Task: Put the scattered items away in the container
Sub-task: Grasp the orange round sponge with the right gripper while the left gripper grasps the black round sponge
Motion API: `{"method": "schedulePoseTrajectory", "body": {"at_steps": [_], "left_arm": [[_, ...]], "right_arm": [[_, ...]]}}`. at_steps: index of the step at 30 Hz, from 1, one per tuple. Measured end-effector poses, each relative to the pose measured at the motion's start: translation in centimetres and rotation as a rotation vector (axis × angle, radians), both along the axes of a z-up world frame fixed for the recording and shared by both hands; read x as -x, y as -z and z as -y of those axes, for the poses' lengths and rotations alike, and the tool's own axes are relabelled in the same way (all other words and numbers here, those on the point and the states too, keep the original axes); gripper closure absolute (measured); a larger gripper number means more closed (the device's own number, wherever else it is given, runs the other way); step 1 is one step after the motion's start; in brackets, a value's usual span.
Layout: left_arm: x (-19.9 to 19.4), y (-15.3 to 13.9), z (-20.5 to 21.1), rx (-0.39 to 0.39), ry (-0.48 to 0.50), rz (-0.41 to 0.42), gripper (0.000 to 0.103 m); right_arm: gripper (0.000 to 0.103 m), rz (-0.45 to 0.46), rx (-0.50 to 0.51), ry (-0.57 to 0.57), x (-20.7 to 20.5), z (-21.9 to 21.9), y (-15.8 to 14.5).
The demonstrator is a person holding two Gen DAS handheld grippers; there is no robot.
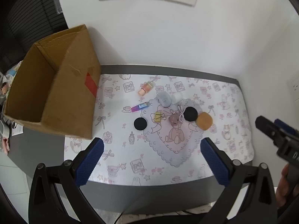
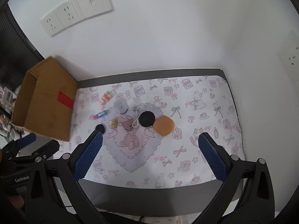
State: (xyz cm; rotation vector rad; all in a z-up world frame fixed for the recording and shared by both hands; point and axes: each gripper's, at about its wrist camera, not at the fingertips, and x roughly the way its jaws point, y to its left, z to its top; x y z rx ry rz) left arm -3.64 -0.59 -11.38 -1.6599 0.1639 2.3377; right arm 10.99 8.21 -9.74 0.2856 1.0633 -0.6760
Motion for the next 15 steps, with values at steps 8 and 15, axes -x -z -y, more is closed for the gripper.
{"method": "schedulePoseTrajectory", "body": {"at_steps": [8,15], "left_arm": [[1.5,6.1,-0.8,0.028,0.025,0.049,0.0],[3.4,11.5,-0.8,0.04,-0.003,0.079,0.0]], "right_arm": [[0.0,-0.066,-0.032,0.009,-1.1,3.0,5.3],[0.0,-0.112,-0.041,-0.01,-2.0,4.7,9.8]]}}
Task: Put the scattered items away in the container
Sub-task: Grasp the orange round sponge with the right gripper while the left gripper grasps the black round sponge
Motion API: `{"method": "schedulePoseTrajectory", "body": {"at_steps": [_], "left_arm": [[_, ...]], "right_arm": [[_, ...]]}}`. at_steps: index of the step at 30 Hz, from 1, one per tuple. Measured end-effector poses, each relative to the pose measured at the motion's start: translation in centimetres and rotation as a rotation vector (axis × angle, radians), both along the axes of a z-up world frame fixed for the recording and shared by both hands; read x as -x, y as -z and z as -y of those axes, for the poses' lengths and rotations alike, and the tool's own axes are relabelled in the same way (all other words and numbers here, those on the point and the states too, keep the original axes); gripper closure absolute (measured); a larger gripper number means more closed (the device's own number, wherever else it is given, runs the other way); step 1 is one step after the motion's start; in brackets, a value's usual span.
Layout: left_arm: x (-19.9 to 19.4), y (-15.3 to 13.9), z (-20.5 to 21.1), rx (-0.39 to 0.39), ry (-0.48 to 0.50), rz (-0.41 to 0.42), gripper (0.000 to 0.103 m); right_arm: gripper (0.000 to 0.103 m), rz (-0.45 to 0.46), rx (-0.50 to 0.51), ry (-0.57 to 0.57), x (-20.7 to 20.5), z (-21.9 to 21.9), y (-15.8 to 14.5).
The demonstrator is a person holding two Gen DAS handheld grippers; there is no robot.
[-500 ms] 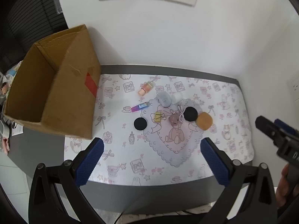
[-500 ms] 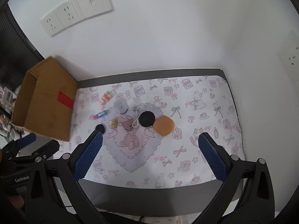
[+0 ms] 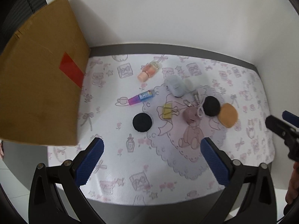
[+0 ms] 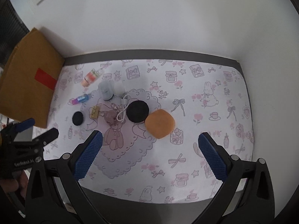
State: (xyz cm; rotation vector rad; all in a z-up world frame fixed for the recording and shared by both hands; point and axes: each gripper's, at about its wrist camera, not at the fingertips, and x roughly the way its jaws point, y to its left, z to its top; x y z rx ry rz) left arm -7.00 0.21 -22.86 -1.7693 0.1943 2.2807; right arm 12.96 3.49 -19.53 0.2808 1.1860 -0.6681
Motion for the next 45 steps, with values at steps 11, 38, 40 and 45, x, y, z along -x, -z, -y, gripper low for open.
{"method": "schedulePoseTrajectory", "body": {"at_steps": [11,38,40,45], "left_arm": [[2.5,6.5,-0.9,0.083,0.017,0.049,0.0],[3.9,10.6,-0.7,0.082,-0.039,0.112,0.065],[3.9,10.4,-0.3,0.068,-0.052,0.123,0.065],[3.5,8.9,0.3,0.058,-0.048,0.098,0.066]], "right_arm": [[0.005,-0.091,-0.04,0.082,-0.7,4.3,6.9],[0.068,-0.156,-0.125,0.172,-1.3,6.3,12.2],[0.078,-0.148,-0.129,0.175,-1.1,6.2,11.8],[0.093,-0.108,-0.168,0.215,-0.1,6.3,10.8]]}}
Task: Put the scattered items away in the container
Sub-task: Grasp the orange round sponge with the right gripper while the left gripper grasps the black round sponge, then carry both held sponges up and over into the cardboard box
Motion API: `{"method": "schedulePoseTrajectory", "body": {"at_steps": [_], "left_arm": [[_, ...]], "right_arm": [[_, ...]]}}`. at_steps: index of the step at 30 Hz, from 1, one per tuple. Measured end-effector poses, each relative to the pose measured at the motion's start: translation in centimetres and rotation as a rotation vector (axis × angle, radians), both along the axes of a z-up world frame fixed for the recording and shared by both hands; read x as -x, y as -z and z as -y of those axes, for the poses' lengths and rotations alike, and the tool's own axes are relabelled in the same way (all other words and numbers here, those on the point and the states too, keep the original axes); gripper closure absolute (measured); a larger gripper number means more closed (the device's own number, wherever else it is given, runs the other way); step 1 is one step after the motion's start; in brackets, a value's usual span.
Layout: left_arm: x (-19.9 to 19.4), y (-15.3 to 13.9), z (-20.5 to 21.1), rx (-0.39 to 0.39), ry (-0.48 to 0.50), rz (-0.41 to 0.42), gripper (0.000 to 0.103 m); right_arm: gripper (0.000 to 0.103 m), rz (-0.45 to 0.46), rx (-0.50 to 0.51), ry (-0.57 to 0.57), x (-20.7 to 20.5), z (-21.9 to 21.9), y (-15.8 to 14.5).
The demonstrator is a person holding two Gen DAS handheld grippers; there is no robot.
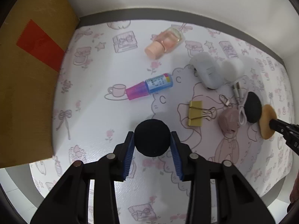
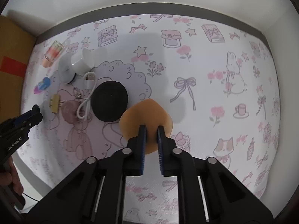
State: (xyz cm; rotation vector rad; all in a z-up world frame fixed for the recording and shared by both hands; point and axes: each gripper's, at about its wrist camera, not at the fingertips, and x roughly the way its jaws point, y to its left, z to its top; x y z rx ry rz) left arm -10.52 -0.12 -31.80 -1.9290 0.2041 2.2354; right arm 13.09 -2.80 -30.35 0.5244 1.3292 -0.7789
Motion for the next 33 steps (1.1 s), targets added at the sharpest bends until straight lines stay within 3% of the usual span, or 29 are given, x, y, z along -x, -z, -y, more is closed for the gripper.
{"method": "schedulePoseTrajectory", "body": {"at_steps": [7,13,22,33], "left_arm": [[-1.4,-3.1,0.8,-0.026,0.014,-0.043,0.066],[-2.1,-6.8,0.8,-0.046,0.015,-0.071,0.066],[-2.9,-12.4,1.8,-0.09,0.004,-0.164,0.066],[-2.9,-19.2,4.1,-0.129,-0.003,-0.275,0.066]], "right_arm": [[0.096,0.039,0.029,0.01,0.9,-1.6,-2.2],[0.096,0.097,0.05,0.004,0.3,-3.9,-6.2],[0.096,0.16,0.141,-0.06,-2.6,-8.6,-11.5],[0.096,0.271,0.177,-0.122,-7.4,-14.6,-17.0]]}}
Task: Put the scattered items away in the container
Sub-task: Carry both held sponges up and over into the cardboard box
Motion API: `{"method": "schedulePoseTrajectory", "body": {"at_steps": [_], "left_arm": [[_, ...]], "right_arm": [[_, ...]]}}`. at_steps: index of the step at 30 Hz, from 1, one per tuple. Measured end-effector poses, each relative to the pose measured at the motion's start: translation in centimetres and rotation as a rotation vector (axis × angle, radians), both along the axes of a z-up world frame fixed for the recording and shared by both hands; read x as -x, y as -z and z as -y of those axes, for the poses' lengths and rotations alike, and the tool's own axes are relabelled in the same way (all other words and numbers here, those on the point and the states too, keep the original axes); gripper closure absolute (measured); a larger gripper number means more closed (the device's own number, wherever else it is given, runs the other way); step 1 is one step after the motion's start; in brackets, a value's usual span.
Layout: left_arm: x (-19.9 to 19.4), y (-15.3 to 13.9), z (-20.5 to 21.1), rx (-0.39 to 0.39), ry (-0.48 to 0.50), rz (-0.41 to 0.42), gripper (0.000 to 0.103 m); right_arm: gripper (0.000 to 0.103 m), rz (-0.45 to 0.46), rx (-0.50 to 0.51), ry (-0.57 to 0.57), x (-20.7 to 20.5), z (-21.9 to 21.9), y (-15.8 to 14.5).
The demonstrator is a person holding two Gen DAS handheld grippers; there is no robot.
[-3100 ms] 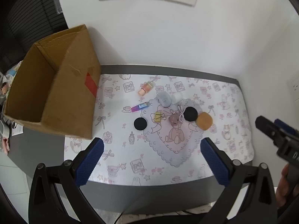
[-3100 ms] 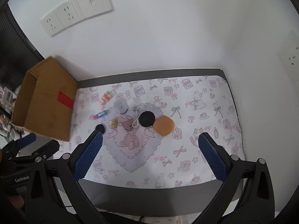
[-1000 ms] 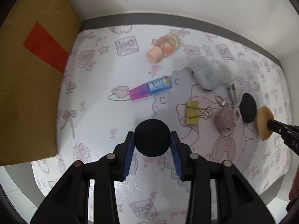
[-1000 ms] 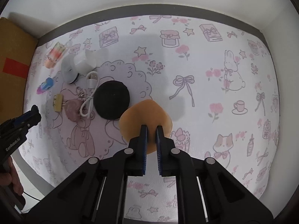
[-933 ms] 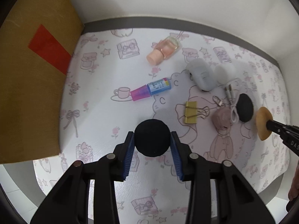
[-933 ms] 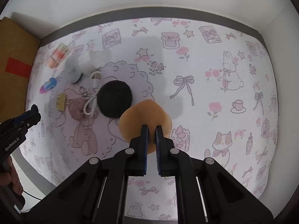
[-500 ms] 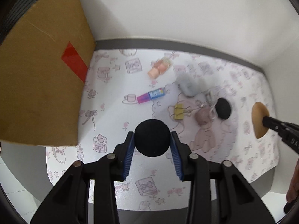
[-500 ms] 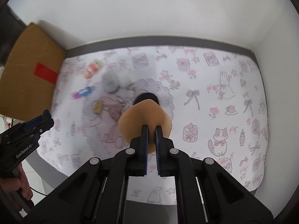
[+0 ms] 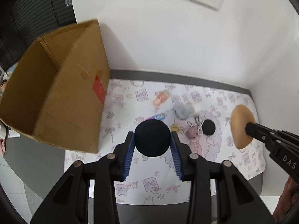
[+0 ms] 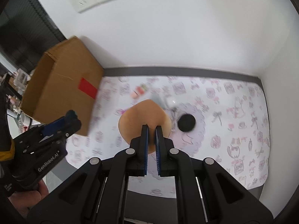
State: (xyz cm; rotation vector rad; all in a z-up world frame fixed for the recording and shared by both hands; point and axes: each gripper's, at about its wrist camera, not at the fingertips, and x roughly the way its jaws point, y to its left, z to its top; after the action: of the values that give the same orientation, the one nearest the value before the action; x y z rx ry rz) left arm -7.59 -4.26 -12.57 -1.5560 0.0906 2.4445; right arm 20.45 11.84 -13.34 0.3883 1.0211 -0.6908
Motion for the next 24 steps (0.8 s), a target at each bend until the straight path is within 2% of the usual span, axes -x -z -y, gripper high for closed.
{"method": "schedulePoseTrajectory", "body": {"at_steps": [6,13,19,24], "left_arm": [[1.0,-3.8,2.5,-0.002,-0.019,-0.075,0.066],[2.7,-6.8,6.0,-0.004,-0.061,-0.133,0.066],[4.8,-7.1,10.4,-0.009,-0.155,-0.139,0.066],[6.2,-6.5,14.3,-0.003,-0.233,-0.134,0.066]], "right_arm": [[0.096,0.041,0.026,-0.058,-3.1,-2.2,-2.2],[0.096,0.085,0.052,-0.144,-8.8,-4.8,-3.6],[0.096,0.097,0.081,-0.246,-14.9,-7.4,-4.3],[0.096,0.084,0.094,-0.327,-20.1,-9.4,-3.7]]}}
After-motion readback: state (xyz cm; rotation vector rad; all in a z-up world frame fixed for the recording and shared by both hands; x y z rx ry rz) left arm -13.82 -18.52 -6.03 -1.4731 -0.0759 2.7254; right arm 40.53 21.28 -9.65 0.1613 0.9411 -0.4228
